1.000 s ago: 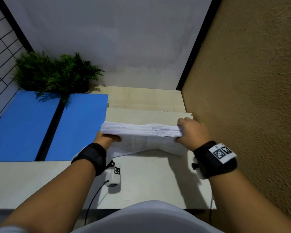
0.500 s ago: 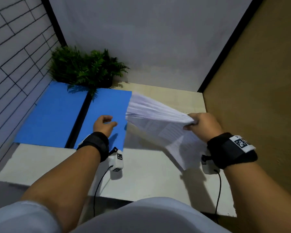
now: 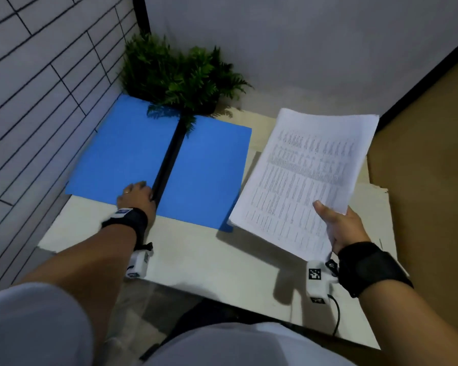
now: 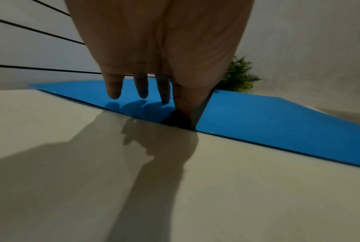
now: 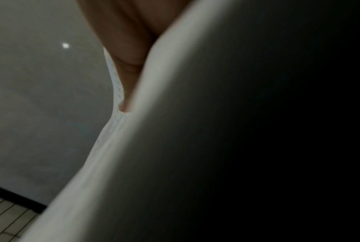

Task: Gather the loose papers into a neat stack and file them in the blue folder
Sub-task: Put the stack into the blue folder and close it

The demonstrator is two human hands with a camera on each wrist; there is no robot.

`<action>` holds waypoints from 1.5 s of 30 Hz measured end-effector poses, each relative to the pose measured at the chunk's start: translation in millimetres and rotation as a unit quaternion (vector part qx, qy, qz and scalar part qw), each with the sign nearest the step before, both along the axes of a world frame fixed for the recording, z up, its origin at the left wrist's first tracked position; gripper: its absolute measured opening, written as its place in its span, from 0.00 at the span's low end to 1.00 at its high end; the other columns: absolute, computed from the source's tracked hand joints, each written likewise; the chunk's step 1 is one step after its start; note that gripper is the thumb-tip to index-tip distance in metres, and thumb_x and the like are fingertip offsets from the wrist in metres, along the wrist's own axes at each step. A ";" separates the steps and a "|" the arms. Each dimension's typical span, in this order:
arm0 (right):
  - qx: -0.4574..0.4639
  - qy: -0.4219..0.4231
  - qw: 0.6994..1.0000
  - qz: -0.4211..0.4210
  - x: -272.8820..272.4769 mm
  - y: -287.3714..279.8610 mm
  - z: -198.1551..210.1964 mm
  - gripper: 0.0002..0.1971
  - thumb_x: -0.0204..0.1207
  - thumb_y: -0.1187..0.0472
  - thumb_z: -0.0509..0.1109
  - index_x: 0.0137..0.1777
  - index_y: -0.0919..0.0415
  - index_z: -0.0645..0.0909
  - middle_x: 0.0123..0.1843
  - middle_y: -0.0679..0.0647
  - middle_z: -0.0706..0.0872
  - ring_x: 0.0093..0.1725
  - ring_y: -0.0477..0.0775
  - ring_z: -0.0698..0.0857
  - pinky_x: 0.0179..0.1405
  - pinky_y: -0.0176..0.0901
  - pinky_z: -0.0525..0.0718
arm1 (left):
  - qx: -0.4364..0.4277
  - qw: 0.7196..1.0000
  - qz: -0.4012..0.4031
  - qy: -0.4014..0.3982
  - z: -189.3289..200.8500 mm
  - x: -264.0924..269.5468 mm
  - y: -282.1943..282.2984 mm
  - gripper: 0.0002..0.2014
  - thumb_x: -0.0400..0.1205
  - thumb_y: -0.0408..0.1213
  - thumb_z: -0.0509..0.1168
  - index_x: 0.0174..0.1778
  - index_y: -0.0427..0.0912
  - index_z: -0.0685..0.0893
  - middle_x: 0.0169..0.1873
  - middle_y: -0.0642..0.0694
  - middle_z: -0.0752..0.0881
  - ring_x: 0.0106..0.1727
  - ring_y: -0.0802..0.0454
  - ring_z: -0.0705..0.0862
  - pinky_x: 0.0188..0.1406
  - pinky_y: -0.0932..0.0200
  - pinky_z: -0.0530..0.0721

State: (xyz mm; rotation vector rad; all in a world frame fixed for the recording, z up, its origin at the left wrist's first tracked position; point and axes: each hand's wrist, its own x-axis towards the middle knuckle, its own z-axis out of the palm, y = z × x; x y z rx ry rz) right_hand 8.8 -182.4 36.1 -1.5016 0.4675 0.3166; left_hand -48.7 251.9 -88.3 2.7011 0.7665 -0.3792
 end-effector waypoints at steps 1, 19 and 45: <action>-0.006 0.004 1.000 0.004 -0.2 1.5 -3.9 0.22 0.76 0.64 0.74 0.70 0.61 0.79 0.62 0.57 0.89 0.59 0.60 0.89 0.61 0.61 0.85 | -0.006 1.000 -0.017 -0.006 -0.1 -4.8 -6.0 0.10 0.79 0.38 0.66 0.55 0.41 0.83 0.80 0.46 0.69 0.80 0.38 0.64 0.74 0.40 0.69; 0.008 0.148 0.981 0.126 -16.9 71.3 -84.6 0.20 0.75 0.62 0.76 0.67 0.58 0.81 0.60 0.58 0.90 0.58 0.64 0.88 0.56 0.67 0.86 | -0.158 0.980 -0.122 0.013 12.8 -94.0 -82.8 0.06 0.74 0.49 0.72 0.42 0.53 0.89 0.80 0.58 0.67 0.82 0.50 0.60 0.79 0.33 0.55; -0.137 0.107 0.977 0.127 -10.4 80.3 -102.4 0.30 0.72 0.36 0.71 0.63 0.55 0.65 0.68 0.58 0.80 0.63 0.60 0.81 0.57 0.48 0.74 | -0.370 0.909 -0.003 -0.192 195.5 -87.0 -55.8 0.08 0.76 0.37 0.76 0.49 0.43 0.86 0.38 0.48 0.88 0.37 0.49 0.86 0.44 0.58 0.84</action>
